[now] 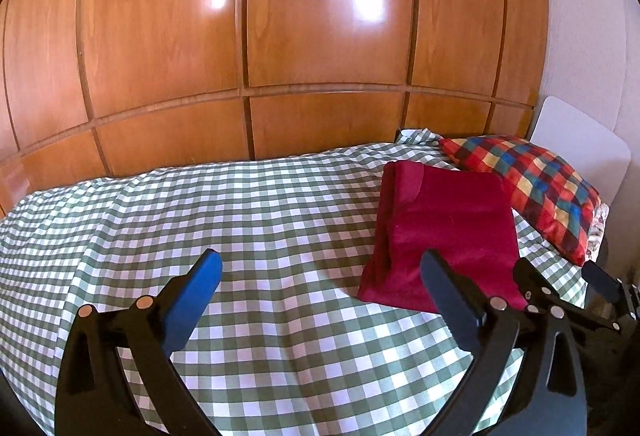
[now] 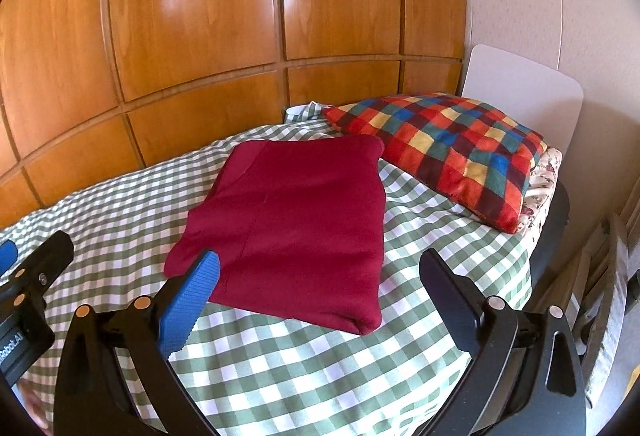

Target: Fold small clothes

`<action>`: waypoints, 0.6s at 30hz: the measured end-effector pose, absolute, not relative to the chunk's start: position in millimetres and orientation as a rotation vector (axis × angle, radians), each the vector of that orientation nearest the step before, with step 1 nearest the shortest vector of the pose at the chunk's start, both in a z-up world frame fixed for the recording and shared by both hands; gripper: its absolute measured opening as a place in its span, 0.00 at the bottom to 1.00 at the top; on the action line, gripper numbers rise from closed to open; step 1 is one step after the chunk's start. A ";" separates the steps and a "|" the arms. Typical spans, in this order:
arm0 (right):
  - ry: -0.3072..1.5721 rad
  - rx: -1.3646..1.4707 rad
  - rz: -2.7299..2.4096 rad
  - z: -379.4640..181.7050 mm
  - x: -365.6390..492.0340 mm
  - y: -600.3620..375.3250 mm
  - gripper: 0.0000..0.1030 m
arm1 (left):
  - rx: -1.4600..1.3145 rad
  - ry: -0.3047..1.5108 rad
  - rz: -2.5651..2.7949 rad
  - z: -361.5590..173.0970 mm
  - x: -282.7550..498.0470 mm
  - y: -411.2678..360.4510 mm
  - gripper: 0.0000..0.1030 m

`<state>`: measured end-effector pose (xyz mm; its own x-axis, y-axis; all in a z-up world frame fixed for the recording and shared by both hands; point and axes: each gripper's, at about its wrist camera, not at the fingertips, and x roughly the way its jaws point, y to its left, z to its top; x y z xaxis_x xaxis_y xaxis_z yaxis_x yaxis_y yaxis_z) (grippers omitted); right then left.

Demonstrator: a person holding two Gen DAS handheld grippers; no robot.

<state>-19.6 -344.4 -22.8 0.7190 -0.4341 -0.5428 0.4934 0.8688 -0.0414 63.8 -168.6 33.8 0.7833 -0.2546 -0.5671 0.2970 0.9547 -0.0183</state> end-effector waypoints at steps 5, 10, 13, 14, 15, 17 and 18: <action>0.576 0.114 -0.510 -23.4 -19.2 -347.1 0.96 | 0.073 0.600 -0.303 35.5 64.0 -170.6 0.97; 0.572 0.116 -0.515 -22.7 -20.5 -348.2 0.96 | 0.085 0.595 -0.311 36.3 63.1 -174.8 0.97; 0.570 0.118 -0.519 -22.1 -20.1 -350.3 0.96 | 0.086 0.597 -0.315 36.1 63.1 -176.1 0.97; 0.572 0.121 -0.520 -22.4 -19.9 -350.7 0.96 | 0.087 0.600 -0.319 35.8 63.4 -176.4 0.97; 0.574 0.121 -0.519 -22.5 -19.4 -351.4 0.96 | 0.088 0.601 -0.319 35.6 63.5 -176.9 0.97; 0.576 0.119 -0.520 -22.9 -18.5 -352.0 0.96 | 0.092 0.603 -0.320 35.0 63.8 -177.9 0.97; 0.576 0.119 -0.520 -23.1 -18.6 -351.6 0.96 | 0.093 0.604 -0.321 35.0 64.2 -178.2 0.97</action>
